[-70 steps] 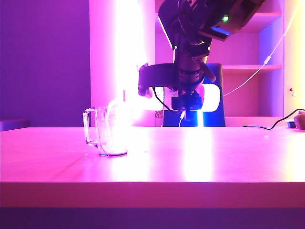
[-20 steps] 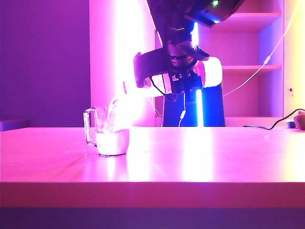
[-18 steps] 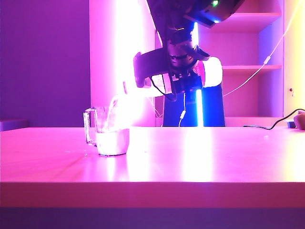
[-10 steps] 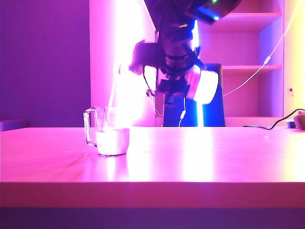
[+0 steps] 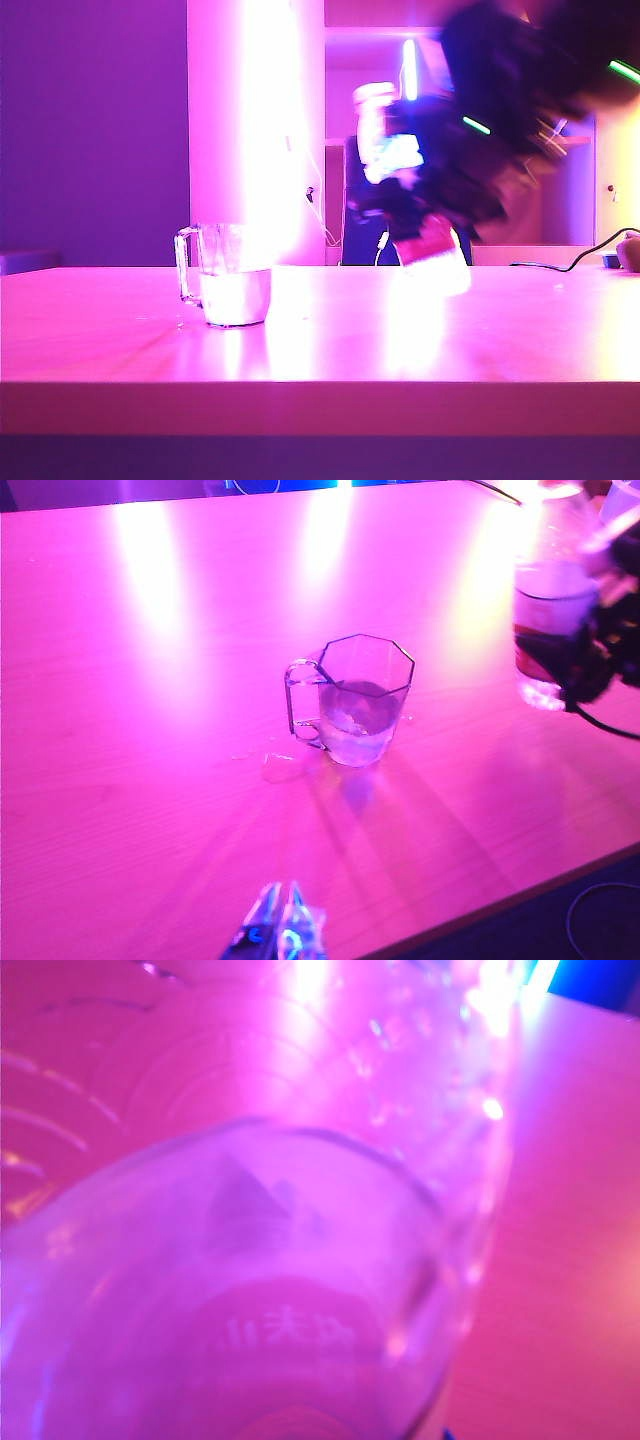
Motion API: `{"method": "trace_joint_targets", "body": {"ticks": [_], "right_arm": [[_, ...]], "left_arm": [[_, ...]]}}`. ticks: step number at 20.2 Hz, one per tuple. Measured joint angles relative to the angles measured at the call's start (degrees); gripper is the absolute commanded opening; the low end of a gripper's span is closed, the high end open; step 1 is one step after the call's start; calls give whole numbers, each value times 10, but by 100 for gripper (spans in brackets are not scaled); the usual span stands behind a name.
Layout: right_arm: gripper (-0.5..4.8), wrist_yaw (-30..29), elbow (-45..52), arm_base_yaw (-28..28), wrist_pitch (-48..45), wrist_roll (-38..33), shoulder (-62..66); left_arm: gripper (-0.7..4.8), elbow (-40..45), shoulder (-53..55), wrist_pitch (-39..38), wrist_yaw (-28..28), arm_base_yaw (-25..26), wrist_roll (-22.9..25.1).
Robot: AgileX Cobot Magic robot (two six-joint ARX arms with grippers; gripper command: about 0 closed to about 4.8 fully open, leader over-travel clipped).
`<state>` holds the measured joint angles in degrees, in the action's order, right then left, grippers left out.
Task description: Pick up the mineral water bottle on the table and pour water into the mug until it's half full.
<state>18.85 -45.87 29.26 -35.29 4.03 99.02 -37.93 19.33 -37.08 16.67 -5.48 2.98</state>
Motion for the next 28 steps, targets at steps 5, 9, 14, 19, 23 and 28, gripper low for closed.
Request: {"method": "trace_joint_targets", "body": {"ticks": [5, 9, 14, 19, 23, 28], "right_arm": [[251, -42, 86, -26, -213, -50, 23], [251, -63, 87, -26, -280, -51, 91], [459, -63, 87, -26, -312, -51, 111], [479, -63, 87, -26, -313, -25, 113], [479, -63, 107, -26, -312, -17, 88], [479, -59, 173, -23, -302, -11, 19]], "left_arm": [[-5, 0, 0, 0, 24, 0, 0], [-5, 0, 0, 0, 38, 0, 0], [-5, 0, 0, 0, 38, 0, 0], [-5, 0, 0, 0, 38, 0, 0], [-5, 0, 0, 0, 38, 0, 0], [-5, 0, 0, 4, 38, 0, 0]]}}
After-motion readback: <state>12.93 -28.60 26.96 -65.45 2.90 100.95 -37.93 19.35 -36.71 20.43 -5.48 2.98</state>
